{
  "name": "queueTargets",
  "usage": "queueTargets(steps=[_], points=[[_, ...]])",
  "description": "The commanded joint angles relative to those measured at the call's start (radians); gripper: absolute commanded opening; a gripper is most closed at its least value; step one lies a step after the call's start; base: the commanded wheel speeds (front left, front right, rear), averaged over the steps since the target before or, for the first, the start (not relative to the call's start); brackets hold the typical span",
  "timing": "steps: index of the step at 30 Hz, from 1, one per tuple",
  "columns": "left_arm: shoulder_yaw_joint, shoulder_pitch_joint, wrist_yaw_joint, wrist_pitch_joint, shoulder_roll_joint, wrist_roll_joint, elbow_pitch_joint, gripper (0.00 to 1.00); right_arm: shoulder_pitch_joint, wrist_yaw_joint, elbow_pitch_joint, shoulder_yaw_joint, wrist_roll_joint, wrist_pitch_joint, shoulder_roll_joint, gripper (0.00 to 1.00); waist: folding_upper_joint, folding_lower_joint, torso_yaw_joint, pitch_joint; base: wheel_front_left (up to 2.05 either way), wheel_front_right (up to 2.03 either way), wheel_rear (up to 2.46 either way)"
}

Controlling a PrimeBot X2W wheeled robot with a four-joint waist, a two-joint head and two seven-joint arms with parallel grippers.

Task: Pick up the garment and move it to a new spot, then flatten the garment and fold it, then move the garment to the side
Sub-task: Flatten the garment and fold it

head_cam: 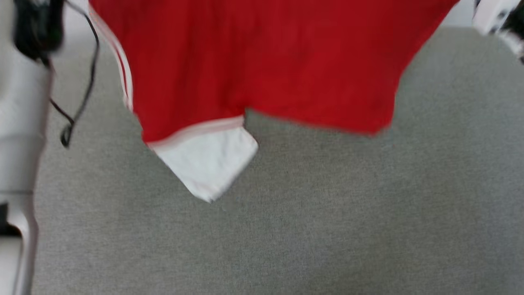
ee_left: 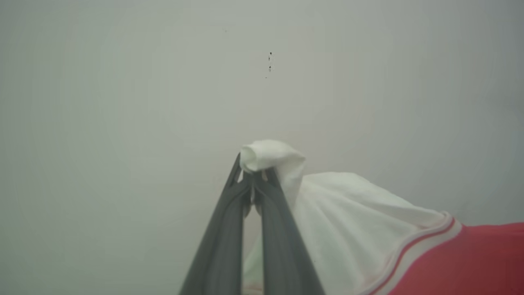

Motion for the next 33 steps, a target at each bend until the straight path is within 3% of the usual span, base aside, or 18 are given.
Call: queueTargets(steps=[1,9,16,25,33], points=[[0.006,-0.069,-0.006,-0.008,0.009,0.012,0.013,0.0,-0.053,-0.001,-0.009,0.002,-0.013,-0.014,-0.014,0.0,0.0,0.0,0.002,0.089,0.0,0.0,0.0],[0.0,-0.37,-0.013,-0.009,0.032,0.062,0.001,0.0,-0.292,-0.001,-0.076,-0.013,-0.059,-0.067,-0.07,0.0,0.0,0.0,0.009,0.295,0.0,0.0,0.0],[-0.037,-0.511,-0.008,0.018,0.031,0.113,-0.027,0.0,-0.434,-0.001,-0.078,-0.013,-0.058,-0.096,-0.081,0.0,0.0,0.0,0.018,0.439,0.0,0.0,0.0],[-0.051,-0.48,0.0,0.02,0.006,0.099,-0.016,0.0,-0.491,-0.001,-0.001,0.034,-0.023,-0.134,-0.057,0.0,0.0,0.0,0.031,0.534,0.0,0.0,0.0],[-0.046,-0.34,-0.022,-0.023,-0.038,0.037,0.064,0.0,-0.442,-0.001,0.127,0.128,0.038,-0.169,-0.018,0.0,0.0,0.0,0.049,0.516,0.0,0.0,0.0]])
